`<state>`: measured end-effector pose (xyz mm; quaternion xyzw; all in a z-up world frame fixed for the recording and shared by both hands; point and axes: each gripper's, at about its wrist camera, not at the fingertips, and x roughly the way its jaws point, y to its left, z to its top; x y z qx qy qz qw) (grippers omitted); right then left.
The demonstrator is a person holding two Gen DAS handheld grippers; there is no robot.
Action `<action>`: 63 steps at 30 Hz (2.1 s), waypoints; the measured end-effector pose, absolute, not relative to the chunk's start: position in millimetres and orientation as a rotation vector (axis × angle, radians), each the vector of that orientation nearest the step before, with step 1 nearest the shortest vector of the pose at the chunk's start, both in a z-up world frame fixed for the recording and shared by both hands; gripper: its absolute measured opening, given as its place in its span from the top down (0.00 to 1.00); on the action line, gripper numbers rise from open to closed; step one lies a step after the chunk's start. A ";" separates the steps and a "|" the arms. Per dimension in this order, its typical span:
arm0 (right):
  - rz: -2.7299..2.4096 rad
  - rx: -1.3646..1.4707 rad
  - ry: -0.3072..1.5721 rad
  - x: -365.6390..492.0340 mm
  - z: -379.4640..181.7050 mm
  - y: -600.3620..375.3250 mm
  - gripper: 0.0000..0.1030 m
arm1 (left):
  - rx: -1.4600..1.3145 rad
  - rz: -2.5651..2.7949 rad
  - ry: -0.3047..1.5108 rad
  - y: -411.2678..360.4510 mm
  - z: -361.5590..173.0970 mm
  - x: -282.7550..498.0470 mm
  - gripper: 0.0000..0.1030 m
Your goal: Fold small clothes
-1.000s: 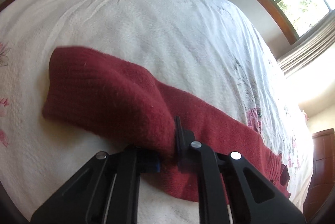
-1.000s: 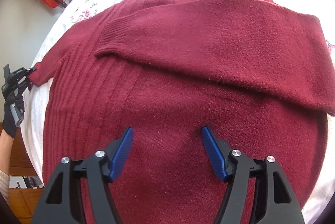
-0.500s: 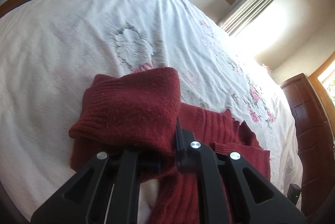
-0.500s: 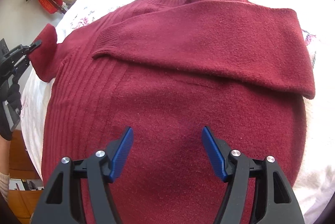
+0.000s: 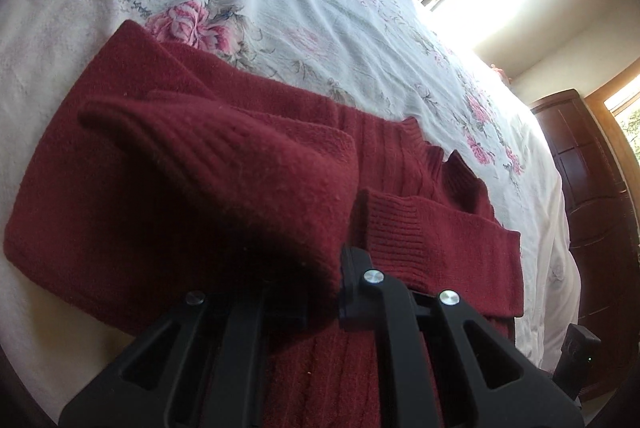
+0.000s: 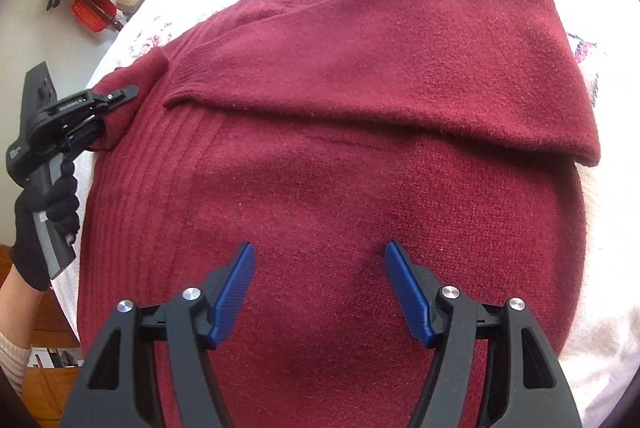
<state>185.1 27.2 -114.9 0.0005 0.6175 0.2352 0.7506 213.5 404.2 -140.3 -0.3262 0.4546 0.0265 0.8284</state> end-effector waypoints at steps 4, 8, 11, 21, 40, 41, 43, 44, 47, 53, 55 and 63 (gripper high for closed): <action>0.511 -0.018 1.360 186.9 -118.4 31.8 0.34 | -0.659 0.046 0.993 403.0 -151.4 211.6 0.89; 0.500 -0.016 1.376 190.0 -120.6 35.6 0.32 | -0.623 0.006 1.027 401.0 -144.6 205.3 0.88; 0.492 -0.017 1.380 193.9 -118.8 40.8 0.32 | -0.625 -0.042 1.051 407.8 -133.1 183.9 0.85; 0.592 0.022 1.380 210.2 -99.5 96.4 0.33 | -0.528 0.210 1.019 501.7 -110.0 163.6 0.85; 0.742 0.201 1.463 264.7 -102.7 251.6 0.31 | -0.448 0.171 1.086 510.1 -146.2 184.0 0.84; 0.741 0.211 1.477 267.9 -107.2 259.5 0.31 | -0.445 0.171 1.085 509.4 -144.2 183.1 0.84; 0.733 0.222 1.506 271.6 -119.1 273.5 0.30 | -0.465 0.170 1.079 510.9 -139.6 178.9 0.85; 0.730 0.227 1.519 272.7 -125.1 279.3 0.30 | -0.486 0.171 1.074 512.1 -137.4 177.0 0.86; 0.749 0.196 1.507 271.3 -133.6 288.4 0.56 | -0.533 0.173 1.054 516.5 -132.2 170.3 0.85; 0.790 0.235 1.456 268.4 -117.4 265.9 0.90 | -0.523 0.189 1.025 512.4 -121.1 168.2 0.82; 0.802 0.232 1.414 268.5 -103.0 254.0 0.90 | -0.517 0.182 1.007 507.8 -114.5 169.2 0.82; 0.739 0.175 1.265 268.8 -55.1 185.3 0.90 | -0.416 0.142 0.984 464.3 -100.3 191.0 0.79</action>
